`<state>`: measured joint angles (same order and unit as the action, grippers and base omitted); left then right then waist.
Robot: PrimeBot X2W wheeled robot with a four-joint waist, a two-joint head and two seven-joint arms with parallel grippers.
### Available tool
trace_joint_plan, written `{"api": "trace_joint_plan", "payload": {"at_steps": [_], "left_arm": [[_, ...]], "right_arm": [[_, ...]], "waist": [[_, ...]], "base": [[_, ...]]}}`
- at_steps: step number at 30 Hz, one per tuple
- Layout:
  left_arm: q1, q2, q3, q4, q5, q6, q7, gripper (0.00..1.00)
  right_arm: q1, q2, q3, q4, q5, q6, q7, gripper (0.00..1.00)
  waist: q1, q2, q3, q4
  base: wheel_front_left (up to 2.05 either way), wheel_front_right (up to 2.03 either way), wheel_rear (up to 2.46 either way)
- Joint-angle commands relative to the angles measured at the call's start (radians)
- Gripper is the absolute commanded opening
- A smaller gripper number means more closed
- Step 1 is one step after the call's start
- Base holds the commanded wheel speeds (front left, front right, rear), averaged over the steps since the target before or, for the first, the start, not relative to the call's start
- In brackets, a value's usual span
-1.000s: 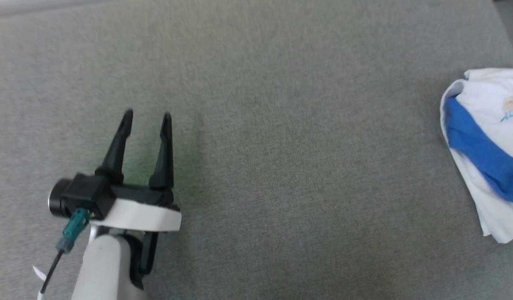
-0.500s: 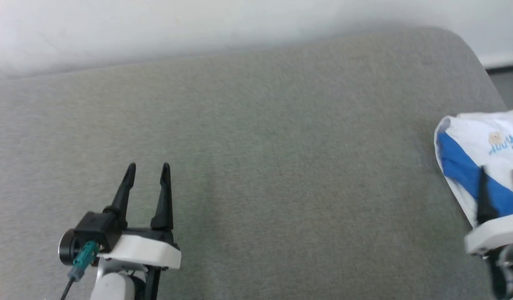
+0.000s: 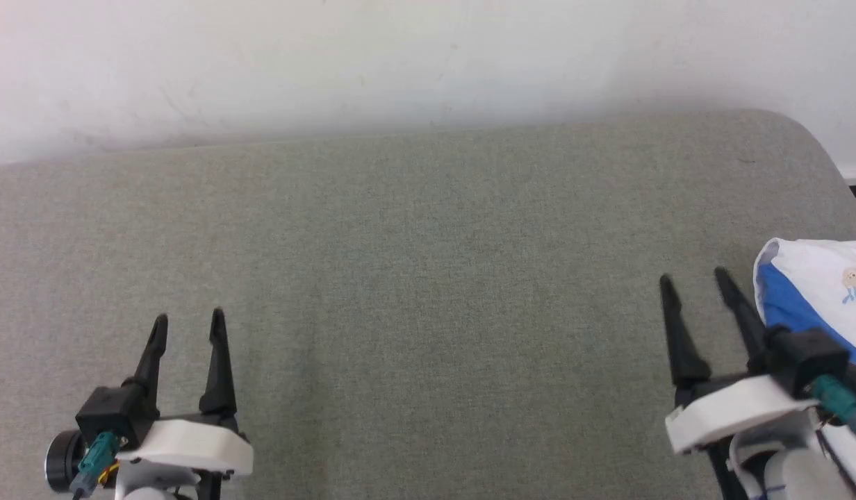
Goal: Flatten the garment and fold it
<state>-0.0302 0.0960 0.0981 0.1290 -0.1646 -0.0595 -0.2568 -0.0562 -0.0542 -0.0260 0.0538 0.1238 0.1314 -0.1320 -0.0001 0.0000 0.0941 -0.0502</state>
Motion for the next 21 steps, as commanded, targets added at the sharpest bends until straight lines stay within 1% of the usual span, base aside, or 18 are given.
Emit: {"api": "trace_joint_plan", "payload": {"at_steps": [1,3,5,10,18,19,21], "left_arm": [[0.021,0.009,0.007,0.013,0.005,0.006,-0.005,1.0],[0.033,0.013,0.012,0.019,0.002,0.001,-0.005,1.0],[0.046,0.021,0.012,0.034,-0.003,-0.009,-0.005,1.0],[0.086,0.012,-0.006,0.058,-0.012,-0.021,-0.005,1.0],[0.121,-0.003,-0.023,0.041,-0.006,-0.021,-0.005,1.0],[0.111,-0.001,-0.022,0.047,-0.009,-0.017,0.0,0.0],[0.111,-0.001,-0.022,0.048,-0.009,-0.017,0.001,0.0]], "right_arm": [[0.029,0.003,0.009,-0.011,-0.027,-0.001,0.002,1.0],[0.053,0.003,0.014,-0.024,-0.066,-0.001,0.007,1.0],[0.074,0.004,0.018,-0.037,-0.065,-0.001,0.008,1.0],[0.12,0.004,0.017,-0.052,-0.049,-0.001,0.015,1.0],[0.145,0.004,0.039,-0.08,-0.051,-0.001,0.024,1.0],[0.135,0.001,0.038,-0.075,-0.051,0.0,0.026,0.0],[0.134,0.0,0.037,-0.074,-0.051,0.0,0.026,0.0]], "waist": [[0.0001,0.0,-0.021,0.012],[0.0001,0.0,-0.028,0.015],[0.0001,0.0,-0.036,0.015],[0.0001,0.0,-0.052,0.011],[0.0001,0.0,-0.069,0.016],[0.0001,0.0,-0.068,0.015],[0.0001,0.0,-0.068,0.015]], "base": [[0.0,0.0,0.0],[0.0,0.0,0.0],[0.0,0.0,0.0],[0.0,0.0,0.0],[0.0,0.0,0.0],[0.0,0.0,0.0],[0.0,0.0,0.0]]}}
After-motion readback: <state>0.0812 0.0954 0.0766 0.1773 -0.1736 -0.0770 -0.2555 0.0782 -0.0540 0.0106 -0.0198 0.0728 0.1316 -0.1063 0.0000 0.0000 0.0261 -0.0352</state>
